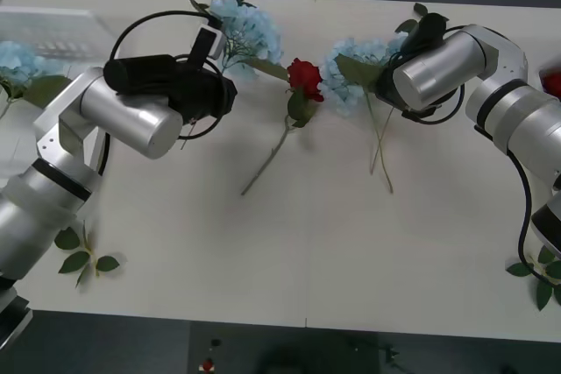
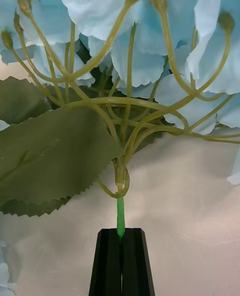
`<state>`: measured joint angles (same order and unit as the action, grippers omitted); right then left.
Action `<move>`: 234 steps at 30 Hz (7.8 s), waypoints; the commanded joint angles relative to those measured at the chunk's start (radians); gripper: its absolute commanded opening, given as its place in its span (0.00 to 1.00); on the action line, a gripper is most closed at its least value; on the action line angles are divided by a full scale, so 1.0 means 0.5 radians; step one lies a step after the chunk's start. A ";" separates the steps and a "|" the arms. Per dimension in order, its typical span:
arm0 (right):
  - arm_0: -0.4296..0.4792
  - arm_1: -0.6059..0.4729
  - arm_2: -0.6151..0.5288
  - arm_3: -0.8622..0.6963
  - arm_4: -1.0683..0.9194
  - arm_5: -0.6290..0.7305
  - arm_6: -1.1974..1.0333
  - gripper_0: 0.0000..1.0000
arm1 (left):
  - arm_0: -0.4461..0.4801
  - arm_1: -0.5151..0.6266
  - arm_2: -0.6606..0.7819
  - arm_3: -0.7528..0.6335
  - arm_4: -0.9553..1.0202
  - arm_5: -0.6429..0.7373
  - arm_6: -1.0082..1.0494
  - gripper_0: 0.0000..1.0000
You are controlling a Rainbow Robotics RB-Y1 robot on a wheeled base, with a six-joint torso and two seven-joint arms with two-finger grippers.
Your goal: Put the red flowers into the right box and the blue flowers into the left box
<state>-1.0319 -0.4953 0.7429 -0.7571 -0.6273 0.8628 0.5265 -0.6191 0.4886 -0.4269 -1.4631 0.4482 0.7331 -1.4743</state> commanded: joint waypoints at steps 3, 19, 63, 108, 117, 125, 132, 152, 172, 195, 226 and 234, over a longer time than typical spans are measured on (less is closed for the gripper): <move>-0.062 -0.040 -0.001 -0.054 -0.068 -0.069 -0.087 0.00 | 0.008 0.216 0.424 -0.372 0.371 0.519 -0.033 0.00; 0.395 -0.746 -0.519 -0.906 -0.933 -0.078 1.107 0.00 | 0.235 0.676 1.605 -0.648 0.809 1.789 -0.217 0.00; 1.407 -0.399 -1.157 -2.533 -2.445 -0.155 3.617 0.00 | 0.563 0.572 1.366 -0.599 1.880 0.976 -0.988 1.00; 1.269 -0.172 -1.010 -2.477 -2.409 -0.167 3.604 0.00 | 0.502 -0.275 0.547 -0.295 2.794 1.053 -2.462 1.00; 1.260 -0.175 -1.010 -2.471 -2.412 -0.167 3.598 0.00 | 0.416 -0.357 0.544 -0.295 2.847 1.004 -2.462 1.00; 1.263 -0.175 -1.010 -2.471 -2.415 -0.167 3.598 0.00 | 0.395 -0.373 0.495 -0.295 2.853 0.948 -2.462 0.74; 1.263 -0.172 -1.007 -2.471 -2.415 -0.167 3.598 0.00 | 0.395 -0.376 0.464 -0.295 2.791 0.896 -2.462 0.00; 1.263 -0.172 -1.010 -2.468 -2.415 -0.167 3.570 1.00 | 0.419 -0.342 0.559 -0.295 2.834 0.853 -2.462 0.00; 1.082 -0.660 -0.860 -2.109 -2.409 -0.182 3.184 1.00 | 0.401 0.063 1.596 -0.295 2.481 1.369 -1.561 0.00; 0.045 -0.371 0.303 -0.219 -1.967 -0.538 2.086 1.00 | 0.361 0.649 1.946 -0.295 0.647 1.458 -0.761 0.00; 0.343 -0.651 -0.234 -0.814 -2.047 -0.314 2.279 0.00 | 0.121 0.606 1.492 -0.387 0.914 1.682 -0.527 0.95; 0.978 -0.761 -0.967 -1.505 -2.436 0.109 3.086 0.00 | -0.053 0.317 1.112 -0.387 0.714 1.458 -0.402 0.95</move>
<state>-0.5952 -0.8577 0.2768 -1.4136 -1.7897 0.8837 1.9734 -0.6207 0.7007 0.1486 -1.6266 0.8310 1.5116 -1.7033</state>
